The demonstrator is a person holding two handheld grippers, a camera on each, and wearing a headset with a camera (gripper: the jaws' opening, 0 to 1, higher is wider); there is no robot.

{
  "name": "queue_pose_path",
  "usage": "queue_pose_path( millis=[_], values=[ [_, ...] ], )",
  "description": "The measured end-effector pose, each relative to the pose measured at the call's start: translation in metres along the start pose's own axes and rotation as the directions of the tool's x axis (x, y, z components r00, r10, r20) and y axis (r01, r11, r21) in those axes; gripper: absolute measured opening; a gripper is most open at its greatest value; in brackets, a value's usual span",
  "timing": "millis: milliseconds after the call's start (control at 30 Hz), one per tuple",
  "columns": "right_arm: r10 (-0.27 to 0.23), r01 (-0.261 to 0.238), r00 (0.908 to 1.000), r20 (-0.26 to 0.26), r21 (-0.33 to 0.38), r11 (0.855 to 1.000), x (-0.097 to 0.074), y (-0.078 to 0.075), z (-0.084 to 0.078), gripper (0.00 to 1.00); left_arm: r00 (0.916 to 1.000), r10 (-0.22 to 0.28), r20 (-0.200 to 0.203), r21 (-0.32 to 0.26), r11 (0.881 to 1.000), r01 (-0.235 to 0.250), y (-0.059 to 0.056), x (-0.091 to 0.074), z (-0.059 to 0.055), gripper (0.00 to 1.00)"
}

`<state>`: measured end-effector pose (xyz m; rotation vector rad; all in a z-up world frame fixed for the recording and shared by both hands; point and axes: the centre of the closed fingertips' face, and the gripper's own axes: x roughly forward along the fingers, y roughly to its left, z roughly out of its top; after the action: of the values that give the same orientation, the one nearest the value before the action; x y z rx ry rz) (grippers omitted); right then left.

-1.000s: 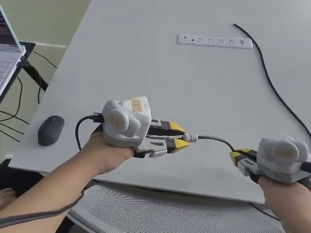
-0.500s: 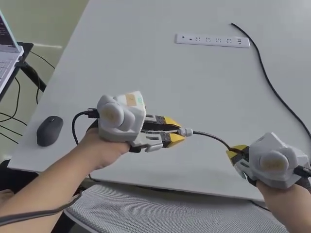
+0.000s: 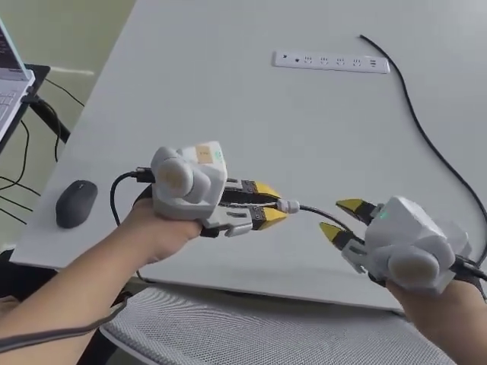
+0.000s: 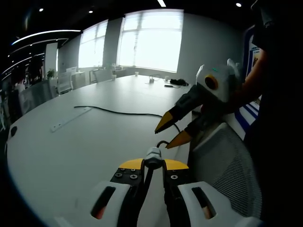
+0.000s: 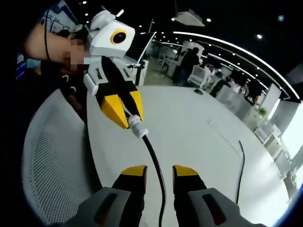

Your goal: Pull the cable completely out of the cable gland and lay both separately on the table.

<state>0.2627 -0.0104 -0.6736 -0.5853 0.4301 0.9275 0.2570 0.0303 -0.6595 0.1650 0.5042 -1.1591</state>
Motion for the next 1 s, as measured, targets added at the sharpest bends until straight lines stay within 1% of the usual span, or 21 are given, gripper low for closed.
queue_pose_path(
  millis=[100, 133, 200, 300, 633, 767, 1000],
  values=[
    [0.020, -0.020, 0.9998, 0.007, -0.055, 0.998, 0.005, 0.008, 0.009, 0.15, 1.0000, -0.005, -0.004, 0.008, 1.000, 0.005, -0.001, 0.000, -0.001, 0.15],
    [0.028, -0.027, 0.9996, 0.008, -0.062, 0.998, 0.007, 0.009, 0.010, 0.14, 0.9999, -0.009, -0.005, 0.008, 1.000, 0.009, -0.002, 0.001, -0.001, 0.15],
    [0.041, -0.041, 0.9991, -0.005, -0.103, 0.994, 0.011, 0.012, 0.010, 0.12, 0.9999, -0.013, -0.008, 0.014, 1.000, 0.013, -0.003, 0.001, -0.001, 0.15],
    [0.048, -0.050, 0.9987, -0.015, -0.140, 0.989, 0.013, 0.012, 0.009, 0.06, 0.9998, -0.018, -0.007, 0.013, 1.000, 0.018, -0.004, 0.001, 0.000, 0.15],
    [0.066, -0.067, 0.9978, -0.013, -0.170, 0.983, 0.015, 0.013, 0.012, 0.02, 0.9996, -0.021, -0.018, 0.015, 1.000, 0.021, -0.004, 0.005, -0.002, 0.15],
    [0.072, -0.073, 0.9973, -0.015, -0.179, 0.981, 0.016, 0.014, 0.010, 0.01, 0.9995, -0.024, -0.021, 0.014, 1.000, 0.024, -0.004, 0.007, -0.003, 0.15],
    [0.067, -0.069, 0.9976, -0.017, -0.140, 0.988, 0.015, 0.010, 0.008, 0.00, 0.9995, -0.030, -0.014, 0.012, 0.999, 0.030, -0.004, 0.009, -0.001, 0.15]
  ],
)
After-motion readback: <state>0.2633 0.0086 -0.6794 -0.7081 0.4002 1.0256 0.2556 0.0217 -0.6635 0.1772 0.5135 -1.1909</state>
